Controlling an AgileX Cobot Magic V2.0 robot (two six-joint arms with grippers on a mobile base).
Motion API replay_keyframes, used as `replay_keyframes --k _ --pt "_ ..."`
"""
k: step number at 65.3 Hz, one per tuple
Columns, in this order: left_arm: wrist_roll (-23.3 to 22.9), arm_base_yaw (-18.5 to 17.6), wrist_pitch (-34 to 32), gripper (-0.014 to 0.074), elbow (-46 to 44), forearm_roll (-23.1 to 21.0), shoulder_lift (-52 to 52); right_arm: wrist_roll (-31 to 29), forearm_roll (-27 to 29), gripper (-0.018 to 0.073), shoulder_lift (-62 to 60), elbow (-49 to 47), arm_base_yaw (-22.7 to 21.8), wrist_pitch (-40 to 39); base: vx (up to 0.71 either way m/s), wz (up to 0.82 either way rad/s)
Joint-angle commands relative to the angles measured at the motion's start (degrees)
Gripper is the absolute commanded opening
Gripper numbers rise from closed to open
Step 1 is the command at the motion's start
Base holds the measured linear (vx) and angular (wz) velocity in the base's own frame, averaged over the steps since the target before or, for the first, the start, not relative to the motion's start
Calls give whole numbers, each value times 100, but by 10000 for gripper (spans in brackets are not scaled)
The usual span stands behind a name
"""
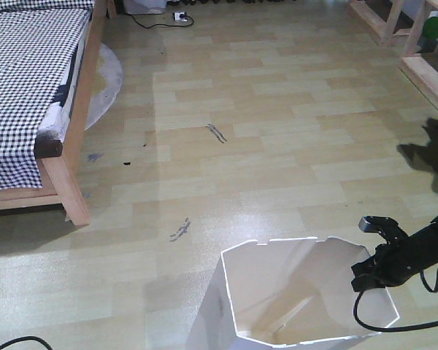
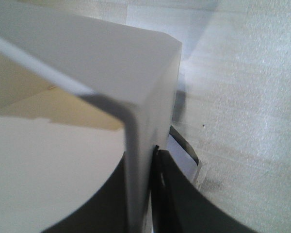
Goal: Move trash bin to bedside with robot
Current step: 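Hold the bin with the right gripper while turning toward the bed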
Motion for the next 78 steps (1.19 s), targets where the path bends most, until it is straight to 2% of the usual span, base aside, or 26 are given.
replay_keyframes --k 1,78 --pt "-13 -2 -461 -6 151 0 -77 26 302 -6 -427 -39 -36 1094 26 6" --pt "-13 -2 -461 -6 151 0 -77 26 302 -6 -427 -39 -36 1139 31 1"
